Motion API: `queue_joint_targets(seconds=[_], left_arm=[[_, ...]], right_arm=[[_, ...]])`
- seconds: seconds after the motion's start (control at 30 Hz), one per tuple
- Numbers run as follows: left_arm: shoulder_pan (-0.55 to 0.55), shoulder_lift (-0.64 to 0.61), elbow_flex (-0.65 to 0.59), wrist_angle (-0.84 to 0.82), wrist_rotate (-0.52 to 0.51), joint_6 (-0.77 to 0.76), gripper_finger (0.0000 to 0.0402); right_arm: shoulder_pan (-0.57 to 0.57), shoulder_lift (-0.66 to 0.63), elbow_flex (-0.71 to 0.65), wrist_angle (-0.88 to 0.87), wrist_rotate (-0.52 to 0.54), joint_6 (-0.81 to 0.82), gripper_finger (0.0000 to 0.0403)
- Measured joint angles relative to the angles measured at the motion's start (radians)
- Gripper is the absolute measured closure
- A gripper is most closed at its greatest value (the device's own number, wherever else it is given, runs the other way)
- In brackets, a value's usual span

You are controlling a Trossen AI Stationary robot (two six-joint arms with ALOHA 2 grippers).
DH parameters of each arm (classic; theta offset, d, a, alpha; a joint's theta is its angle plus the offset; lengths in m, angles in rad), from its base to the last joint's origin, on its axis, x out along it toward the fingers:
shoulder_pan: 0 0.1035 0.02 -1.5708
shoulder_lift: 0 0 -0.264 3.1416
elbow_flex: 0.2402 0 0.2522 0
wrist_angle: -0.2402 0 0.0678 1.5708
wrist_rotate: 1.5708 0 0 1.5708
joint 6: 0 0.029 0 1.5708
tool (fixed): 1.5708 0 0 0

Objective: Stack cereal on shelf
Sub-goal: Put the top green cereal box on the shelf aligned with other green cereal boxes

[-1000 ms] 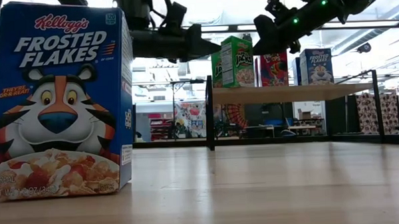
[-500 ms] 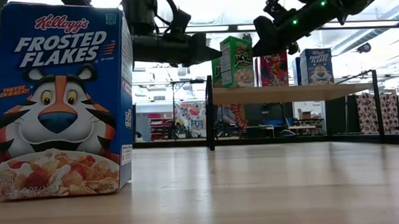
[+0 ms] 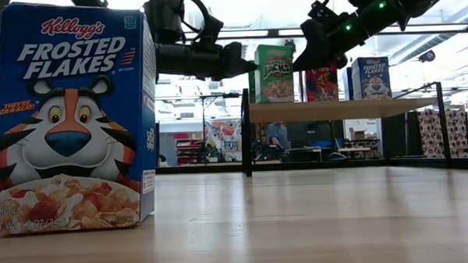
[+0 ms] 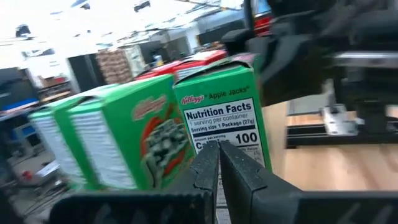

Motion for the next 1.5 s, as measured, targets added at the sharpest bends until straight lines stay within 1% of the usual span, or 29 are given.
queue_joint_targets(seconds=[0.13, 0.57, 0.7, 0.73, 0.87, 0.97, 1.2, 1.5], left_arm=[[0.003, 0.0, 0.0, -0.002, -0.045, 0.0, 0.0401], [-0.001, -0.003, 0.0, -0.03, -0.043, -0.033, 0.0401], [-0.001, -0.012, 0.0, -0.043, -0.045, -0.052, 0.0401], [-0.001, -0.018, 0.0, -0.055, -0.054, -0.053, 0.0401], [-0.003, -0.044, 0.0, -0.136, -0.16, -0.05, 0.0401], [-0.003, -0.065, -0.001, -0.204, -0.179, -0.05, 0.0401], [-0.027, -0.11, -0.003, -0.256, -0.181, -0.049, 0.0401], [-0.067, -0.116, -0.003, -0.263, -0.181, -0.05, 0.0401]], right_arm=[[0.003, 0.0, 0.0, 0.0, -0.012, 0.0, 0.039], [0.002, 0.001, -0.001, 0.007, -0.008, -0.009, 0.039], [0.002, 0.023, -0.001, 0.025, -0.006, -0.015, 0.039], [0.002, 0.032, -0.001, 0.031, -0.005, -0.021, 0.039], [0.002, 0.067, -0.001, 0.047, -0.01, -0.032, 0.039], [0.002, 0.076, 0.002, 0.048, -0.009, -0.038, 0.039], [0.002, 0.077, 0.016, 0.052, -0.008, -0.053, 0.039], [0.001, 0.09, 0.016, 0.098, 0.001, -0.074, 0.039]])
